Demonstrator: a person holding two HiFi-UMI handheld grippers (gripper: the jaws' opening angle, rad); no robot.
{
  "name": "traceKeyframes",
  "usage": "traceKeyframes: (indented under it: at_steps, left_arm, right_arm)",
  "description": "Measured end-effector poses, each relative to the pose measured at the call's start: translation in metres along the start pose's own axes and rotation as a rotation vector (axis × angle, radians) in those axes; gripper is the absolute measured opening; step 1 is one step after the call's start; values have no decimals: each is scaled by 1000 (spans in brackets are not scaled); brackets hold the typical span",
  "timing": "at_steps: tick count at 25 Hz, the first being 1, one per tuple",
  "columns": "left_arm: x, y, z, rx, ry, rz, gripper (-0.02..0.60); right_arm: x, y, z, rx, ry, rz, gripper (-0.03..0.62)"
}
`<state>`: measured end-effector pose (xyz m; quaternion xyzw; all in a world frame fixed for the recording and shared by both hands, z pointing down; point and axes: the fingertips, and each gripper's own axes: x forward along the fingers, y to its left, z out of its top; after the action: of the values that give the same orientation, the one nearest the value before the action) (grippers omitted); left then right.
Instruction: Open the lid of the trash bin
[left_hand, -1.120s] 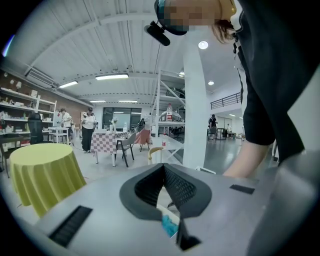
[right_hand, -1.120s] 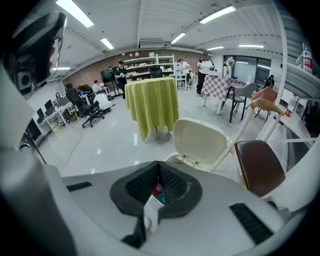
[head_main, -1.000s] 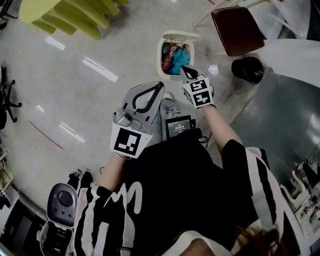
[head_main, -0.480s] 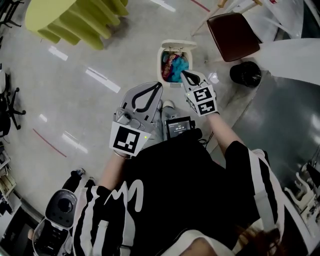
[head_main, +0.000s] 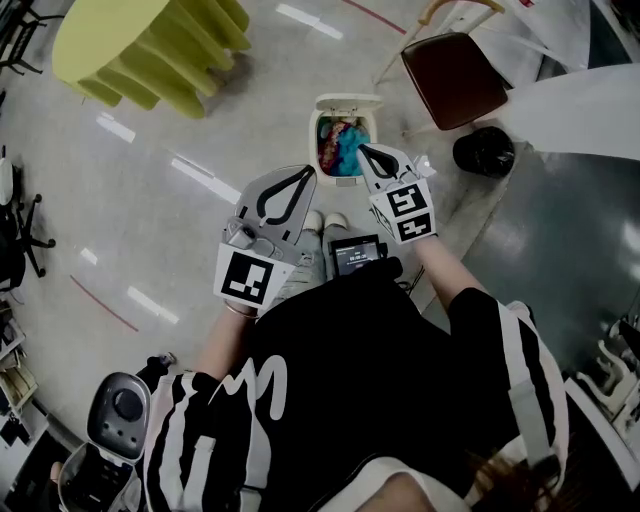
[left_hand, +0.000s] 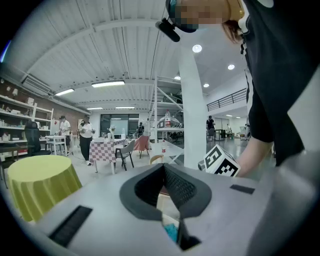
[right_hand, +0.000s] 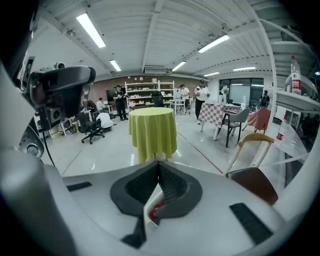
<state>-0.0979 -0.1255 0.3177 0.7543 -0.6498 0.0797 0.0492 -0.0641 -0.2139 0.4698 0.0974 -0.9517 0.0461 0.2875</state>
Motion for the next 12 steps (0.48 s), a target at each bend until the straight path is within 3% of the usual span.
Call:
traceKeyframes:
  at_steps: [12]
  left_arm:
    - [1,-1,21,52,-39,-22,7]
  right_arm:
    - [-37,-1,45,-9,-105,-24,11]
